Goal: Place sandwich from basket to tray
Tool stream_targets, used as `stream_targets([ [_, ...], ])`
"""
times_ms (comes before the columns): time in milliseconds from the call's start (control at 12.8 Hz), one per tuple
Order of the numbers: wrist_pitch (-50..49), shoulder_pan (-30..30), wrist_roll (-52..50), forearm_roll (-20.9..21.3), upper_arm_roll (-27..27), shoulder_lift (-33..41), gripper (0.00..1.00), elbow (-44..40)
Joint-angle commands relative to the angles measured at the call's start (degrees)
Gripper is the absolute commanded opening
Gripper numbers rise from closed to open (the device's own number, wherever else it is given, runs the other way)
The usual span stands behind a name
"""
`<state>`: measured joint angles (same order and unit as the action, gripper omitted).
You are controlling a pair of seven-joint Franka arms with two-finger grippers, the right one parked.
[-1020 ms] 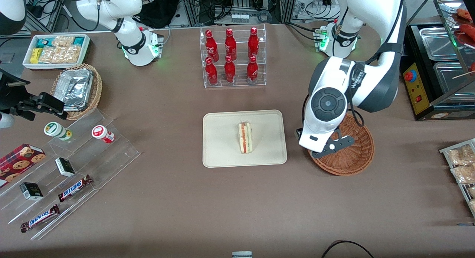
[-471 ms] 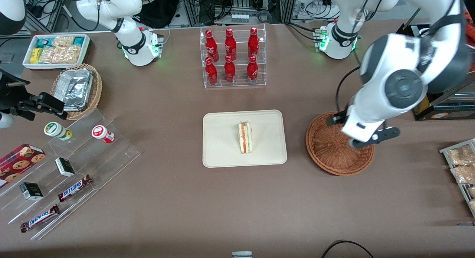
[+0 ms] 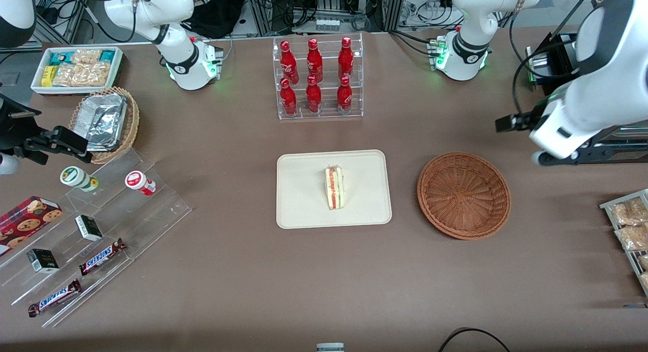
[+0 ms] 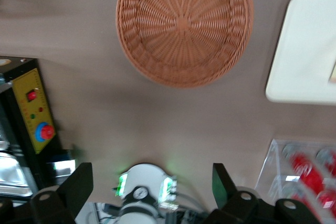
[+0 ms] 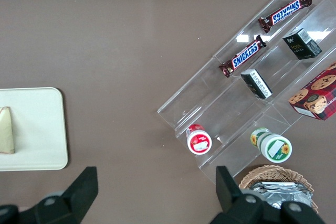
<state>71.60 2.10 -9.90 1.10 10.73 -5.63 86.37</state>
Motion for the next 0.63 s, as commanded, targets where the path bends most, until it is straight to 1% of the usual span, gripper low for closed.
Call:
stream_targets([
  [0,-1.80,3.00,6.99,-0.48,0.00,4.39,1.00,2.13],
  [314,0.11,2.56,6.82,-0.04,-2.55,6.16,1.00,1.69],
  [549,4.15,2.48,6.38,-0.04,-3.00,6.33,1.00,1.60],
])
